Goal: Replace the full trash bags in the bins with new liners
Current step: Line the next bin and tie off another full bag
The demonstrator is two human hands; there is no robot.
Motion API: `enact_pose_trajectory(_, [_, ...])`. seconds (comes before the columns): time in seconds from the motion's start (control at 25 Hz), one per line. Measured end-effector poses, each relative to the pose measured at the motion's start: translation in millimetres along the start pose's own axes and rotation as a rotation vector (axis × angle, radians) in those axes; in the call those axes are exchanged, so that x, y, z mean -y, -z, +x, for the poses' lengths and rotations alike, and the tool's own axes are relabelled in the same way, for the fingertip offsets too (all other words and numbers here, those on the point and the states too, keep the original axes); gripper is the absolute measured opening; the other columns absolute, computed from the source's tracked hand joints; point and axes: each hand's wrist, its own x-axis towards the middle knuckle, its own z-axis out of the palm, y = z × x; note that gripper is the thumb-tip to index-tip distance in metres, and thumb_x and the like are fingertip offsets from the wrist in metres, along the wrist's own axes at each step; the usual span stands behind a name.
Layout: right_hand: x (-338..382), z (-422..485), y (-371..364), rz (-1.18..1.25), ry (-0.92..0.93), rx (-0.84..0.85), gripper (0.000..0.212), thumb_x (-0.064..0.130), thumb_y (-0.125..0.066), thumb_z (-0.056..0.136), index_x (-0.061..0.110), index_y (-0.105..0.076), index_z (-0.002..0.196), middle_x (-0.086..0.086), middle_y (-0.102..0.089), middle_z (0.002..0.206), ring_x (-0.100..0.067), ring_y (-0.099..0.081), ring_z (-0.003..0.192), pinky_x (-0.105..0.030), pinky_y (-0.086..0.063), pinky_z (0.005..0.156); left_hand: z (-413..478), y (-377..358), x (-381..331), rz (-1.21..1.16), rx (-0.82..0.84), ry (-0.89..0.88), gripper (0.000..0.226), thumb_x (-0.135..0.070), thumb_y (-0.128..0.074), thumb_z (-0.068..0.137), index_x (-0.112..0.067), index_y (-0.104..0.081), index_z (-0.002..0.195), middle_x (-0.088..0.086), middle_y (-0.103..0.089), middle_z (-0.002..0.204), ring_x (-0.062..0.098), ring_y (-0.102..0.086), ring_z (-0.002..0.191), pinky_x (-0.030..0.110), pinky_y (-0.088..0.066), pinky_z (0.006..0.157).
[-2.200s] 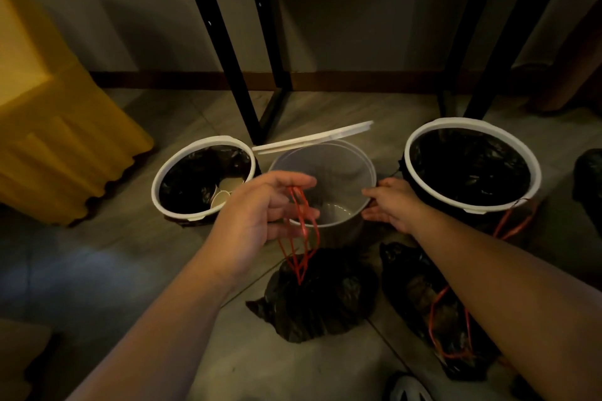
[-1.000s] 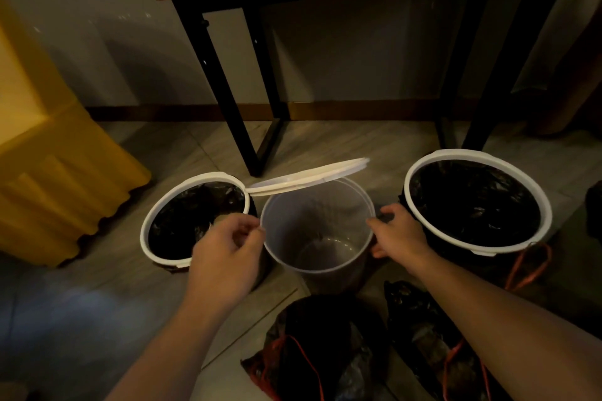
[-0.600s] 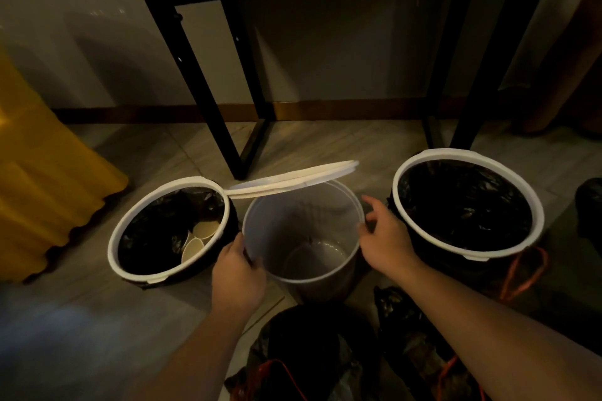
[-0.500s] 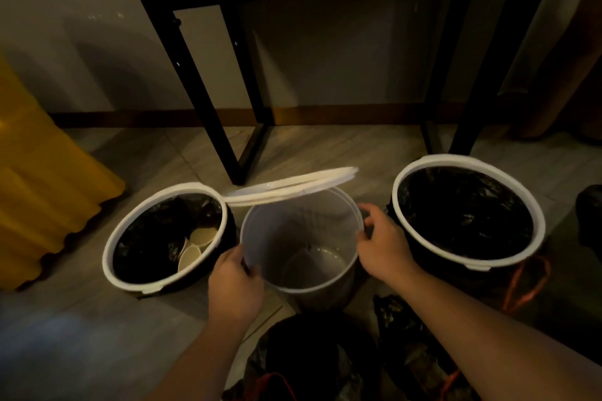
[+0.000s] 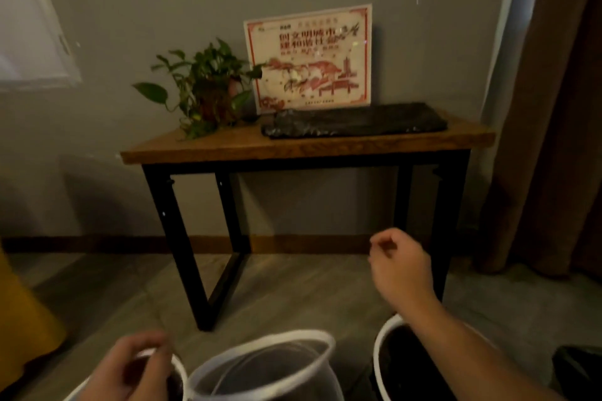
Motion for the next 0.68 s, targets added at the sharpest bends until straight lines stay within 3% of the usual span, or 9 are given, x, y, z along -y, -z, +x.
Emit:
enact_pose_trajectory(0.04, [24,26,12,-0.026,0.093,-0.011,0.021,0.018,-0.067,0.097,0.038,-0.066,0.090,0.010,-0.070,0.085,-0.008,-0.067,0.078,-0.027,-0.053,0.064,21,17,-25,-0.019,-0.061,-0.110,0.030,-0.018,-0.070,0.098,-0.047,-0.077,0.103,-0.006,-0.081,0.094,0.003,-0.073,0.081,0.019,-0.057,0.071])
enact_pose_trajectory(0.08, [48,55,22,-0.063,0.181,-0.018,0.016,0.022,-0.066,0.098,0.037,-0.066,0.094,0.009,-0.068,0.088,-0.007,-0.065,0.079,-0.026,-0.053,0.065,43,19,-58,-0.008,-0.038,-0.145,0.027,-0.023,-0.077,0.092,-0.050,-0.074,0.095,-0.017,-0.076,0.085,0.001,-0.070,0.074,0.022,-0.055,0.064])
enact_pose_trajectory(0.12, [68,81,31,-0.115,0.249,-0.029,0.009,0.024,-0.066,0.099,0.033,-0.067,0.100,0.008,-0.067,0.093,-0.007,-0.063,0.081,-0.028,-0.054,0.069,61,18,-83,0.030,0.029,-0.219,0.020,-0.029,-0.077,0.091,-0.048,-0.073,0.093,-0.018,-0.074,0.085,-0.001,-0.068,0.077,0.025,-0.055,0.067])
enact_pose_trajectory(0.2, [104,134,45,-0.246,0.334,-0.042,0.015,0.030,-0.064,0.100,0.028,-0.069,0.115,0.007,-0.064,0.105,-0.010,-0.062,0.091,-0.031,-0.055,0.077,94,-22,-155,0.108,0.190,-0.376,0.009,-0.035,-0.070,0.097,-0.043,-0.072,0.101,-0.018,-0.070,0.097,-0.001,-0.066,0.089,0.034,-0.059,0.081])
enact_pose_trajectory(0.28, [124,176,54,-0.422,0.391,-0.036,0.032,0.039,-0.061,0.100,0.027,-0.067,0.129,0.005,-0.064,0.116,-0.017,-0.060,0.108,-0.036,-0.054,0.089,122,-71,-210,0.319,0.257,-0.566,0.021,-0.039,-0.064,0.102,-0.038,-0.068,0.123,-0.019,-0.064,0.117,0.004,-0.061,0.109,0.032,-0.054,0.098])
enact_pose_trajectory(0.36, [134,208,55,-0.614,0.450,-0.024,0.040,0.047,-0.058,0.100,0.032,-0.065,0.136,0.003,-0.065,0.126,-0.022,-0.056,0.121,-0.044,-0.050,0.099,156,-113,-249,0.438,0.213,-0.708,0.034,-0.040,-0.060,0.104,-0.034,-0.064,0.137,-0.013,-0.061,0.132,0.012,-0.054,0.126,0.031,-0.048,0.105])
enact_pose_trajectory(0.56, [125,248,45,-0.811,0.459,0.148,0.041,0.053,-0.053,0.099,0.037,-0.067,0.134,0.002,-0.066,0.128,-0.026,-0.055,0.121,-0.047,-0.047,0.100,201,-187,-295,0.694,0.198,-0.672,0.047,-0.041,-0.047,0.109,-0.031,-0.050,0.155,0.000,-0.049,0.157,0.029,-0.043,0.144,0.053,-0.044,0.114])
enact_pose_trajectory(0.68, [115,257,37,-0.698,0.422,0.208,0.028,0.043,-0.054,0.100,0.031,-0.075,0.114,-0.001,-0.072,0.112,-0.027,-0.062,0.107,-0.042,-0.055,0.091,217,-204,-295,0.788,0.211,-0.594,0.038,-0.042,-0.045,0.110,-0.033,-0.063,0.141,0.005,-0.058,0.143,0.033,-0.053,0.131,0.054,-0.050,0.106])
